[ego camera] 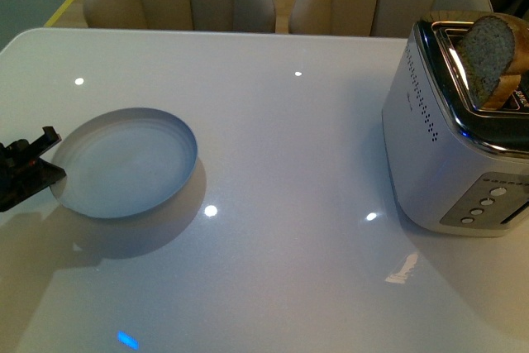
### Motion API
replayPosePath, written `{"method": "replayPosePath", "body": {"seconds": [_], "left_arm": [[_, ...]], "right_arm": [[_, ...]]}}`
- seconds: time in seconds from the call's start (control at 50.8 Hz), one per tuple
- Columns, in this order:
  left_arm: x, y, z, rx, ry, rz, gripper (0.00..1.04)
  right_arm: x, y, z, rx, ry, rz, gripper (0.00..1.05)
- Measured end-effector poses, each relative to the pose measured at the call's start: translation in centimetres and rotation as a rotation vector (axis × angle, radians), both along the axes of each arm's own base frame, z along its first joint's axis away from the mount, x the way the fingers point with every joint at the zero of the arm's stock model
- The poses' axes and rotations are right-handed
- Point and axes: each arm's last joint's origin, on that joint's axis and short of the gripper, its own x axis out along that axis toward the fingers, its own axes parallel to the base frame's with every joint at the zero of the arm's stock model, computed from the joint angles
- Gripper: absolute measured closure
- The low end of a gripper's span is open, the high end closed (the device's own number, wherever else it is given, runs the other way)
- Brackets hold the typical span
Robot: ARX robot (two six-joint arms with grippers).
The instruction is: Left arm holds plate, right arm toasts bread
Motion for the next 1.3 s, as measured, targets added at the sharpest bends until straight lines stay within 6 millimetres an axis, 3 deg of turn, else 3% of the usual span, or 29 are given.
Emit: {"method": "replayPosePath", "body": {"seconds": [0.334, 0.472, 0.551, 0.649, 0.767, 0.826, 0.924, 1.023, 1.219, 1.298], "left_arm": [[-0.2, -0.4, -1.5, -0.013, 0.030, -0.011, 1.02], [-0.1, -0.4, -1.4, -0.014, 0.024, -0.010, 0.73], [-0.1, -0.5, -1.3, -0.012, 0.021, -0.012, 0.62], [0.1, -0.7, -0.2, -0.004, -0.002, -0.017, 0.43], [0.4, -0.7, 3.6, 0.026, -0.076, -0.032, 0.18], [0.4, -0.8, 6.5, 0.056, -0.129, -0.060, 0.06], [-0.1, -1.3, 9.9, 0.072, -0.186, -0.088, 0.08], [-1.4, -2.3, 15.2, 0.088, -0.282, -0.118, 0.07], [-4.0, -4.9, 23.2, 0.112, -0.439, -0.148, 0.07], [-4.7, -5.6, 25.0, 0.114, -0.494, -0.169, 0.07]], "right_arm": [[0.0, 0.0, 0.0, 0.000, 0.000, 0.000, 0.09], [0.0, 0.0, 0.0, 0.000, 0.000, 0.000, 0.09], [0.0, 0.0, 0.0, 0.000, 0.000, 0.000, 0.09], [0.0, 0.0, 0.0, 0.000, 0.000, 0.000, 0.09], [0.0, 0.0, 0.0, 0.000, 0.000, 0.000, 0.09], [0.0, 0.0, 0.0, 0.000, 0.000, 0.000, 0.09], [0.0, 0.0, 0.0, 0.000, 0.000, 0.000, 0.09], [0.0, 0.0, 0.0, 0.000, 0.000, 0.000, 0.09], [0.0, 0.0, 0.0, 0.000, 0.000, 0.000, 0.09], [0.0, 0.0, 0.0, 0.000, 0.000, 0.000, 0.09]]}}
